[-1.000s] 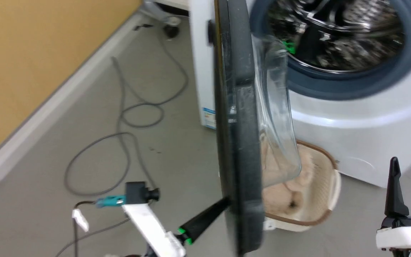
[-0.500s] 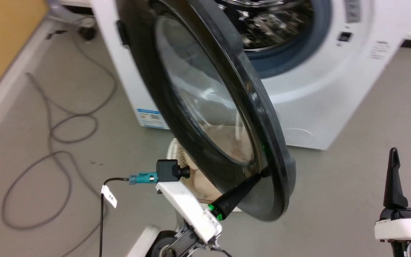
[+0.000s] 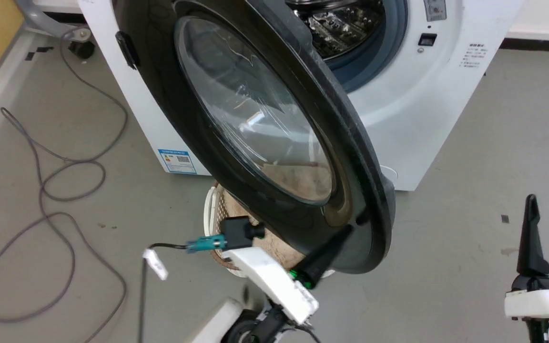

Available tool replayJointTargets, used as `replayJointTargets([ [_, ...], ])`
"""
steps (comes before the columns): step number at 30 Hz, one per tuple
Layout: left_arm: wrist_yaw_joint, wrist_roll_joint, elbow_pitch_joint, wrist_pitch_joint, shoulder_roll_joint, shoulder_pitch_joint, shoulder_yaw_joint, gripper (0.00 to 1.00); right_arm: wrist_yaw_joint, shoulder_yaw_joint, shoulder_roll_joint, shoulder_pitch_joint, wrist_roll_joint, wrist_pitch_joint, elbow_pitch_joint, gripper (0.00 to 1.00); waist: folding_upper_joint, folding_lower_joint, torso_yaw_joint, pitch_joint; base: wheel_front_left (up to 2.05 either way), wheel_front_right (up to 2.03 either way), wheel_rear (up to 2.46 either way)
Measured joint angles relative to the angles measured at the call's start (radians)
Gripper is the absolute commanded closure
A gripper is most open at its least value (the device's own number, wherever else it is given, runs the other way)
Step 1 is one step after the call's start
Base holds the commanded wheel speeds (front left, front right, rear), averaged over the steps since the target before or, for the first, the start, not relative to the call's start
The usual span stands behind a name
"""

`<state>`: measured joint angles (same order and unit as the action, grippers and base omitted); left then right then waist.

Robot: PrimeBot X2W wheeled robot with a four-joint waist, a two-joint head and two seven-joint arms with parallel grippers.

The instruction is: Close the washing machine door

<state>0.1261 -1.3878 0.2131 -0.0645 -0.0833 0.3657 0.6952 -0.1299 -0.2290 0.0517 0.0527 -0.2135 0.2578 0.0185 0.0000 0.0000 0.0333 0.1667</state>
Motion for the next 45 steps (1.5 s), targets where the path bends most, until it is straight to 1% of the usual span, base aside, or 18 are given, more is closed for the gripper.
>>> replayJointTargets([
  [5, 0.0, 0.096, 0.029, 0.174, -0.079, 0.032, 0.023, 1.0, 0.0, -0.01, 0.0, 0.014, -0.002, 0.0, -0.025, 0.0, 0.0, 0.0, 0.011, -0.022, 0.0, 0.0, 0.0],
  [7, 0.0, 0.175, 0.061, 0.265, -0.11, 0.053, 0.023, 1.0, 0.0, -0.012, 0.0, 0.019, 0.003, 0.0, -0.036, 0.0, 0.0, 0.0, 0.016, -0.034, 0.0, 0.0, 0.0],
  [9, -0.002, 0.28, 0.104, 0.309, -0.136, 0.074, 0.005, 1.0, 0.0, -0.011, 0.0, 0.019, 0.014, 0.0, -0.049, 0.0, 0.0, 0.0, 0.021, -0.047, 0.0, 0.0, 0.0],
  [10, -0.013, 0.329, 0.119, 0.316, -0.142, 0.081, -0.015, 1.0, 0.0, -0.01, 0.0, 0.019, 0.019, 0.0, -0.057, 0.0, 0.0, 0.0, 0.024, -0.054, 0.0, 0.0, 0.0],
  [13, -0.091, 0.509, 0.092, 0.321, -0.145, 0.083, -0.151, 1.0, 0.0, -0.008, 0.0, 0.019, 0.034, 0.0, -0.08, 0.0, 0.0, 0.0, 0.034, -0.07, 0.0, 0.0, 0.0],
  [15, -0.148, 0.643, 0.035, 0.321, -0.14, 0.073, -0.256, 1.0, 0.0, -0.008, 0.0, 0.021, 0.039, 0.0, -0.094, 0.0, 0.0, 0.0, 0.04, -0.08, 0.0, 0.0, 0.0],
  [18, -0.219, 0.828, -0.055, 0.322, -0.132, 0.019, -0.36, 1.0, 0.0, -0.01, 0.0, 0.041, 0.039, 0.001, -0.114, 0.0, 0.0, 0.0, 0.048, -0.092, 0.0, 0.0, 0.0],
  [19, -0.238, 0.879, -0.078, 0.322, -0.13, -0.002, -0.388, 0.6, 0.0, -0.009, 0.0, 0.051, 0.039, 0.001, -0.123, 0.0, 0.0, 0.0, 0.051, -0.095, 0.0, 0.0, 0.0],
  [20, -0.26, 0.938, -0.098, 0.322, -0.135, -0.022, -0.406, 0.0, 0.0, -0.008, 0.0, 0.061, 0.036, 0.001, -0.132, 0.0, 0.0, 0.0, 0.054, -0.098, 0.0, 0.0, 0.0],
  [22, -0.293, 1.036, -0.134, 0.322, -0.147, -0.058, -0.444, 0.0, 0.0, -0.007, 0.0, 0.078, 0.017, 0.001, -0.146, 0.0, 0.0, 0.0, 0.063, -0.104, 0.0, 0.0, 0.0],
  [25, -0.331, 1.115, -0.163, 0.322, -0.15, -0.126, -0.483, 0.0, 0.0, 0.0, 0.0, 0.102, 0.004, 0.001, -0.172, 0.0, 0.0, 0.0, 0.075, -0.115, 0.0, 0.0, 0.0],
  [27, -0.341, 1.134, -0.173, 0.322, -0.148, -0.172, -0.508, 0.0, 0.0, 0.013, 0.0, 0.119, -0.002, 0.001, -0.2, 0.0, 0.0, 0.0, 0.084, -0.121, 0.0, 0.0, 0.0],
  [28, -0.344, 1.141, -0.176, 0.322, -0.148, -0.192, -0.519, 0.0, 0.0, 0.019, 0.0, 0.128, -0.009, 0.001, -0.214, 0.32, 0.0, 0.0, 0.089, -0.124, 0.0, 0.0, 0.0],
  [29, -0.344, 1.155, -0.177, 0.322, -0.151, -0.212, -0.528, 0.0, 0.0, 0.026, 0.0, 0.138, -0.018, 0.001, -0.227, 0.89, 0.0, 0.0, 0.093, -0.127, 0.0, 0.0, 0.0],
  [30, -0.345, 1.17, -0.176, 0.322, -0.153, -0.229, -0.533, 0.0, 0.0, 0.034, 0.0, 0.149, -0.035, 0.001, -0.24, 1.0, 0.0, 0.0, 0.098, -0.13, 0.0, 0.0, 0.0],
  [35, -0.338, 1.194, -0.171, 0.322, -0.139, -0.299, -0.558, 0.0, 0.0, 0.102, 0.0, 0.188, -0.12, 0.001, -0.309, 1.0, 0.0, 0.0, 0.124, -0.141, 0.0, 0.0, 0.0],
  [40, -0.325, 1.216, -0.172, 0.322, -0.108, -0.335, -0.585, 0.0, 0.0, 0.273, 0.006, 0.214, -0.188, 0.001, -0.396, 1.0, 0.0, 0.0, 0.143, -0.145, 0.0, 0.0, 0.0],
  [45, -0.297, 1.228, -0.174, 0.322, -0.07, -0.347, -0.608, 0.0, 0.0, 0.489, 0.112, 0.23, -0.279, 0.001, -0.451, 1.0, 0.0, 0.0, 0.151, -0.141, 0.0, 0.0, 0.0],
])
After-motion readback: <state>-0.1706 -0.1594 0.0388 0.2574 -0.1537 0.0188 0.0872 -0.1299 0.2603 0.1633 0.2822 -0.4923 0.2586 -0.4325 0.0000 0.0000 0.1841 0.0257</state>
